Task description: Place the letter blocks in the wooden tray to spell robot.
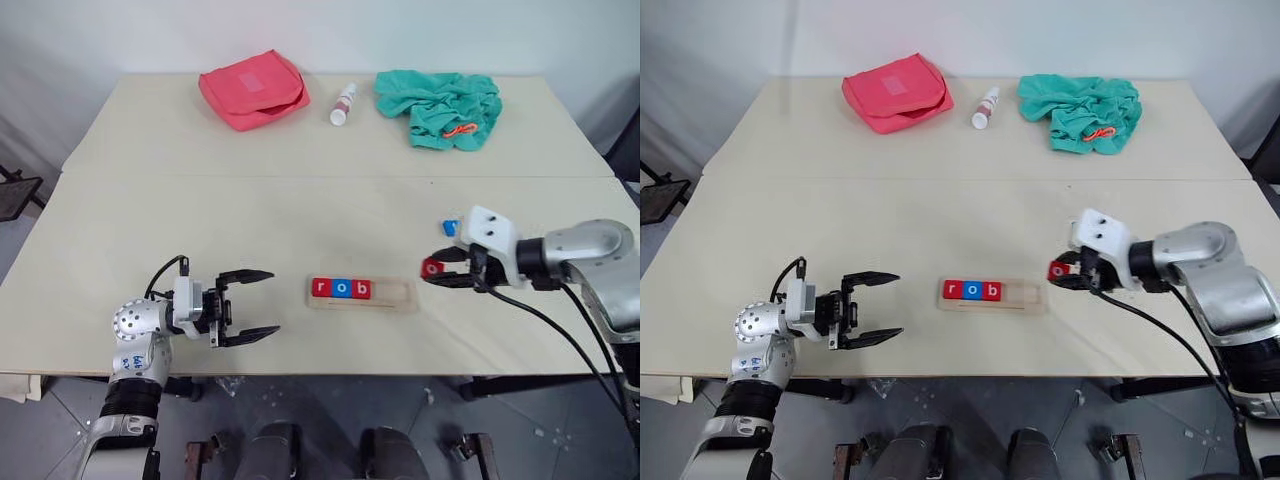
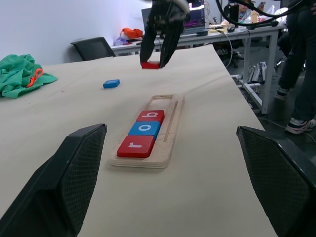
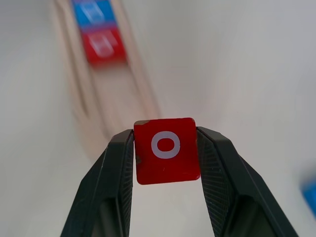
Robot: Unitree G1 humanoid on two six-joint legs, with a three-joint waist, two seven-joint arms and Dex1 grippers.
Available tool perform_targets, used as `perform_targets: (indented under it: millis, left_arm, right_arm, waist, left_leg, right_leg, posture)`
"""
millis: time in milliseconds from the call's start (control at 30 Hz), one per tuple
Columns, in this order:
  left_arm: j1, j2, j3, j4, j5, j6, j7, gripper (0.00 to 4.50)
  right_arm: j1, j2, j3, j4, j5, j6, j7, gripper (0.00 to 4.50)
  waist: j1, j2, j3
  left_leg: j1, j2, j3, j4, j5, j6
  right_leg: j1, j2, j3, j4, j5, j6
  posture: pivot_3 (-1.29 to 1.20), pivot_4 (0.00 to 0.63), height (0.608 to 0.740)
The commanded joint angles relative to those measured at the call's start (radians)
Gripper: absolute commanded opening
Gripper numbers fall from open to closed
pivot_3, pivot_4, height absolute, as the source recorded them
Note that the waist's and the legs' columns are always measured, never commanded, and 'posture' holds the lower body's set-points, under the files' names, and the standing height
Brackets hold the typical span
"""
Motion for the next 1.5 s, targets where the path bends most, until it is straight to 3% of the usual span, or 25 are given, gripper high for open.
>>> perform_targets:
  millis: [33, 400, 767, 800, 1033, 1233, 1333, 1500]
  left_arm:
    - [-0.013, -0.001, 0.008, 0.009, -0.012, -0.013, -0.006, 4.50]
    - [0.002, 0.004, 0.014, -0.005, -0.015, -0.016, 0.002, 4.50]
    - [0.015, 0.008, 0.018, -0.015, -0.015, -0.017, 0.012, 4.50]
    - [0.016, 0.008, 0.018, -0.015, -0.015, -0.017, 0.013, 4.50]
    - [0.003, 0.002, 0.013, -0.002, -0.013, -0.020, 0.014, 4.50]
    - [-0.008, -0.001, 0.010, 0.014, -0.010, -0.024, 0.010, 4.50]
    - [-0.015, -0.006, 0.006, 0.022, -0.007, -0.027, 0.010, 4.50]
    - [-0.028, -0.011, 0.002, 0.033, -0.007, -0.030, 0.005, 4.50]
  right_arm:
    - [-0.024, 0.033, 0.037, -0.042, 0.005, 0.049, -0.025, 1.46]
    - [-0.076, 0.158, 0.163, 0.025, -0.070, 0.010, -0.072, 1.46]
    - [-0.100, 0.181, 0.189, 0.062, -0.097, -0.023, -0.050, 1.46]
    - [-0.098, 0.181, 0.188, 0.056, -0.093, -0.019, -0.048, 2.21]
    - [-0.082, 0.175, 0.185, 0.018, -0.078, -0.012, -0.037, 4.49]
    - [-0.053, 0.151, 0.129, -0.008, -0.062, -0.010, -0.055, 4.49]
    - [-0.040, 0.157, 0.107, -0.020, -0.044, -0.012, -0.055, 3.93]
    - [-0.050, 0.186, 0.106, 0.000, -0.044, -0.031, -0.072, 2.15]
  waist:
    - [0.005, 0.000, 0.000]
    - [-0.005, 0.000, 0.000]
    - [-0.005, 0.000, 0.000]
    - [-0.005, 0.000, 0.000]
    - [-0.005, 0.000, 0.000]
    - [-0.003, 0.000, 0.000]
    - [-0.004, 0.000, 0.000]
    - [-0.004, 0.000, 0.000]
  left_leg:
    - [0.000, -0.001, 0.000, 0.000, 0.000, 0.000]
    - [-0.001, 0.000, 0.000, 0.000, 0.000, 0.000]
    - [-0.001, 0.000, 0.000, 0.000, 0.000, 0.000]
    - [-0.001, 0.000, 0.000, 0.000, 0.000, 0.000]
    - [-0.001, 0.000, 0.000, 0.000, 0.000, 0.000]
    - [-0.001, -0.001, -0.001, 0.000, 0.000, 0.000]
    - [-0.001, 0.000, 0.000, 0.000, 0.000, 0.000]
    - [-0.001, 0.000, 0.000, 0.000, 0.000, 0.000]
  right_leg:
    - [0.000, 0.000, 0.000, 0.000, 0.000, 0.000]
    - [-0.001, 0.000, 0.000, 0.001, 0.000, 0.000]
    - [-0.001, 0.000, 0.000, 0.001, 0.000, 0.000]
    - [-0.001, 0.000, 0.000, 0.001, 0.000, 0.000]
    - [-0.001, 0.000, 0.000, 0.001, 0.000, 0.000]
    - [-0.001, 0.000, 0.000, 0.001, 0.000, 0.000]
    - [-0.001, 0.000, 0.000, 0.001, 0.000, 0.000]
    - [-0.001, 0.000, 0.000, 0.001, 0.000, 0.000]
  posture:
    - [0.00, 0.150, 0.740]
    - [0.00, 0.150, 0.740]
    - [0.00, 0.150, 0.740]
    - [0.00, 0.150, 0.740]
    - [0.00, 0.150, 0.740]
    - [0.00, 0.150, 0.740]
    - [0.00, 0.150, 0.740]
    - [0.00, 0.150, 0.740]
